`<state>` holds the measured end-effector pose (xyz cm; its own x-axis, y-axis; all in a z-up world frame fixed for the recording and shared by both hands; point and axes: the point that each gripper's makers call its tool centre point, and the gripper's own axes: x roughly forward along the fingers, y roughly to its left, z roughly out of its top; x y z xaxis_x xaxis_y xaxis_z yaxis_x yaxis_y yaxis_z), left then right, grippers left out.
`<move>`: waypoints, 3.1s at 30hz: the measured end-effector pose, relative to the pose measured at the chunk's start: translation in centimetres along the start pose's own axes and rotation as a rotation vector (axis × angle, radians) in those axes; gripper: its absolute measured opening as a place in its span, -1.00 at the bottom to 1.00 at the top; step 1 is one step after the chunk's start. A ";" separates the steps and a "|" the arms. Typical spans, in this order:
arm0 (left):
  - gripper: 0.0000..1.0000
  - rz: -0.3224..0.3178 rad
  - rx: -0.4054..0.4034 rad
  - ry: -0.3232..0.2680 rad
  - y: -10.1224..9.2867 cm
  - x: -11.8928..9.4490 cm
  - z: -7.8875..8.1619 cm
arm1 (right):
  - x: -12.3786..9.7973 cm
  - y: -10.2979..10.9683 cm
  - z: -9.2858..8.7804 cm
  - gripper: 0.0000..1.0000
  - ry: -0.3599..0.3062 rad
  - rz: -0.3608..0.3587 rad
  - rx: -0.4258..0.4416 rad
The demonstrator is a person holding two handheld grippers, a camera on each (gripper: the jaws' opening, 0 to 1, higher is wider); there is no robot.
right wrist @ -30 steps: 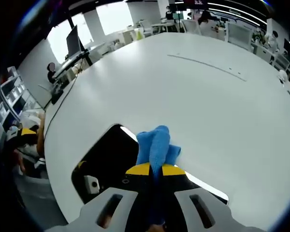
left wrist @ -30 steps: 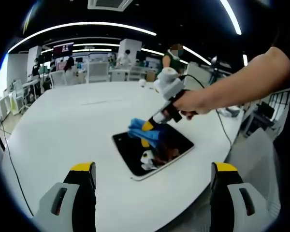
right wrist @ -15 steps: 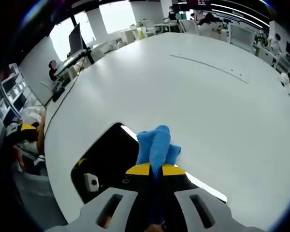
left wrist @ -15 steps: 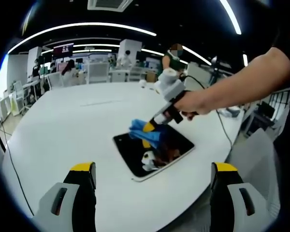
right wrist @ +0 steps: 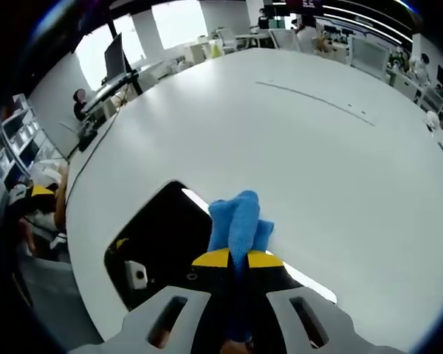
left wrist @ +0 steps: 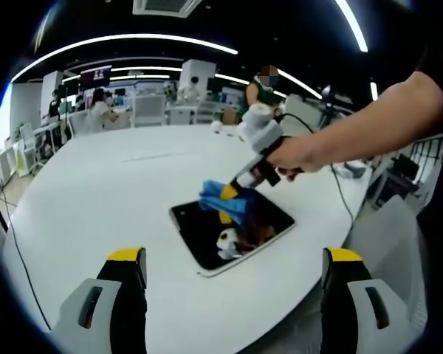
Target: Wipe the mirror surface with the cleaning cloth until all visible marks leave the cleaned area.
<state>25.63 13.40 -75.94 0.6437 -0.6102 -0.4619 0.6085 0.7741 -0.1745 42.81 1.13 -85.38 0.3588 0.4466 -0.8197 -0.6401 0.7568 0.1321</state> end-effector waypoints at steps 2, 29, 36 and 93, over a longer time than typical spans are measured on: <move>0.99 -0.001 0.000 0.001 0.0 0.0 0.0 | -0.2 -0.3 -0.2 -0.98 0.001 -0.003 0.003; 0.99 -0.017 0.008 0.001 -0.2 0.5 0.3 | -1.6 -2.4 -1.6 -0.98 0.017 -0.049 0.011; 0.99 -0.016 0.008 0.001 -0.2 0.4 0.3 | -1.7 -2.6 -1.9 -0.98 0.018 -0.060 0.014; 0.99 -0.052 0.037 -0.007 -1.1 1.2 0.8 | -4.9 2.9 -7.8 -0.99 -0.050 -0.090 0.078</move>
<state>26.12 11.74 -75.57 0.6137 -0.6511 -0.4467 0.6583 0.7343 -0.1659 33.90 -2.55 -85.34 0.4467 0.3969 -0.8018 -0.5501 0.8286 0.1038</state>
